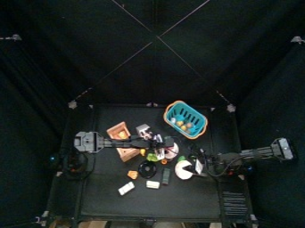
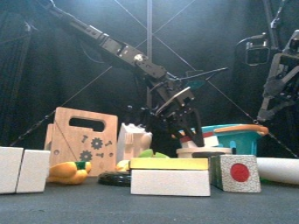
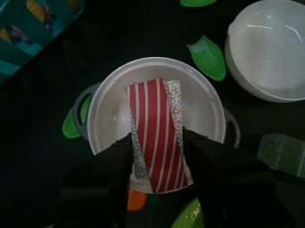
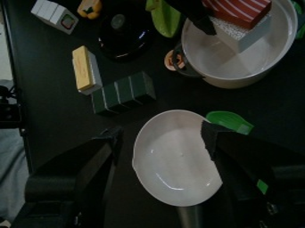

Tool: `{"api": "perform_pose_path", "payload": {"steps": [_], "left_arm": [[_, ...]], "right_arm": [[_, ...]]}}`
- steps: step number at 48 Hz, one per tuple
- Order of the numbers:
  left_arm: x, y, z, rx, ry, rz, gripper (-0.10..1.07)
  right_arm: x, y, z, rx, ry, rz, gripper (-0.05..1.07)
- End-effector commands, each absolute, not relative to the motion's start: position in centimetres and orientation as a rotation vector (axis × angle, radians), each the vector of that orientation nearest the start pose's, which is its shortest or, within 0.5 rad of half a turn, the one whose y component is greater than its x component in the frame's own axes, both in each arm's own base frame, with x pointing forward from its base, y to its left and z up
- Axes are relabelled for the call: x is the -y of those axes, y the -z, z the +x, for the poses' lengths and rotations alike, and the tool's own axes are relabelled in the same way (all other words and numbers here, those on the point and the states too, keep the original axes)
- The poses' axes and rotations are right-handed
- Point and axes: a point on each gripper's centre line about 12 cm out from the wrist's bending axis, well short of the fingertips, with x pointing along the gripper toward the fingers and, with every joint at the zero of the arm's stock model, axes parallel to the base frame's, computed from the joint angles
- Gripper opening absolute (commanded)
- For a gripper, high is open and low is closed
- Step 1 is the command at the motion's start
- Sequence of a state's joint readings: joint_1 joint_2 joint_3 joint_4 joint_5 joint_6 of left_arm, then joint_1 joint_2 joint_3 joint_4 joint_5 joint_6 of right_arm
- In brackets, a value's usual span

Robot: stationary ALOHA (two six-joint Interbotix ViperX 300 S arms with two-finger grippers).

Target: Place salmon sushi in pot

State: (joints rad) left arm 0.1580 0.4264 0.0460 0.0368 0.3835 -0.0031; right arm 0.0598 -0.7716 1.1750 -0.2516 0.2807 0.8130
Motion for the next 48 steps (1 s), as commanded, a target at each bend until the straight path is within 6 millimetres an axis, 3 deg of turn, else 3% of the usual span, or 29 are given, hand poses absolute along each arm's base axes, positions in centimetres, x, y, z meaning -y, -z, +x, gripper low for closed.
{"api": "perform_pose_path", "payload": {"steps": [1, 14, 27, 42, 48], "left_arm": [[-8.5, -16.5, 52.0, -0.814, -0.151, -0.032, 0.78], [-8.4, -16.2, 52.1, -0.815, -0.149, -0.031, 0.81], [-8.4, -16.1, 52.2, -0.817, -0.148, -0.032, 0.94], [-8.3, -16.4, 52.2, -0.806, -0.147, -0.031, 0.94], [-8.3, -17.6, 52.0, -0.791, -0.148, -0.031, 0.94]], "right_arm": [[-0.3, -19.6, 20.4, -0.639, 0.199, 0.506, 1.00], [-0.3, -19.4, 20.3, -0.644, 0.200, 0.506, 1.00], [-0.3, -19.4, 20.3, -0.644, 0.200, 0.506, 1.00], [-0.3, -19.5, 20.3, -0.642, 0.200, 0.505, 1.00], [-0.3, -19.4, 20.3, -0.644, 0.200, 0.506, 1.00]]}}
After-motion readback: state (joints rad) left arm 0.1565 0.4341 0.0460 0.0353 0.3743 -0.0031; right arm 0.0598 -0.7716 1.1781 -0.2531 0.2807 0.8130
